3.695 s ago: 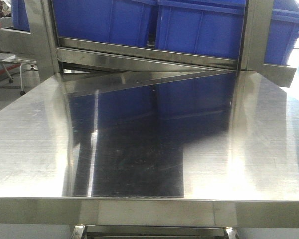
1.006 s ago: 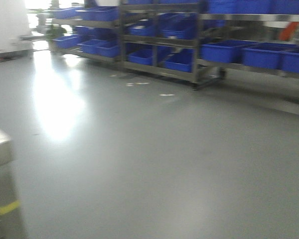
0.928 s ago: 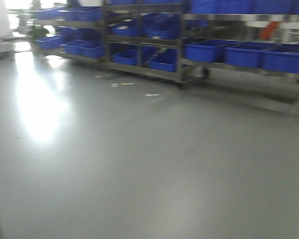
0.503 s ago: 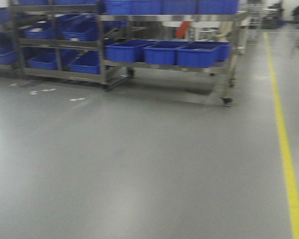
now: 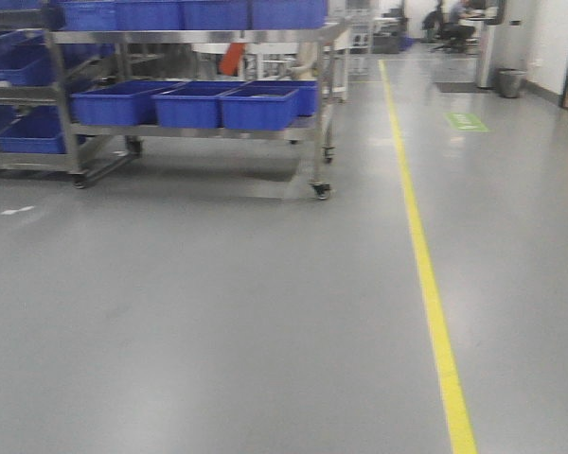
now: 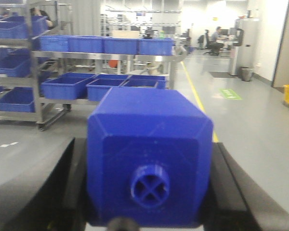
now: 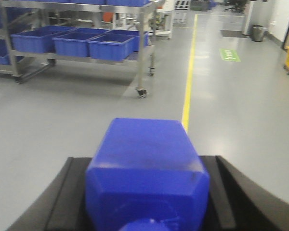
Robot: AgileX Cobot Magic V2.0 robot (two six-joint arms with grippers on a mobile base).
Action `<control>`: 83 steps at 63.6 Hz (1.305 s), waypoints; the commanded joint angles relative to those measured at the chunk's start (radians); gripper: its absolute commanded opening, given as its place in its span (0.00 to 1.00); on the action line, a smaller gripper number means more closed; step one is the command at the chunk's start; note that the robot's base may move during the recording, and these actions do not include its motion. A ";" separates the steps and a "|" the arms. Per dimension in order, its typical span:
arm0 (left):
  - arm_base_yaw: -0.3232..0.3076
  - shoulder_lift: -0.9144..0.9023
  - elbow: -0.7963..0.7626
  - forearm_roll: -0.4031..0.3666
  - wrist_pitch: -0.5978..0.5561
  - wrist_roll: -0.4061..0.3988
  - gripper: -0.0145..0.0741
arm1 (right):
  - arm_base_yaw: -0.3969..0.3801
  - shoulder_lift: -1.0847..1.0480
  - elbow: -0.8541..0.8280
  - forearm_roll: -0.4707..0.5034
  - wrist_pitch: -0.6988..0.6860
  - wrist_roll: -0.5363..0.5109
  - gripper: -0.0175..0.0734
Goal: Pick and sort blue part to right shelf
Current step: 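Drive the base away from the table carrying both blue blocks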
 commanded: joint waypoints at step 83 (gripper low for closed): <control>0.002 0.009 -0.029 0.000 -0.093 0.001 0.54 | -0.007 0.006 -0.031 0.000 -0.097 -0.001 0.65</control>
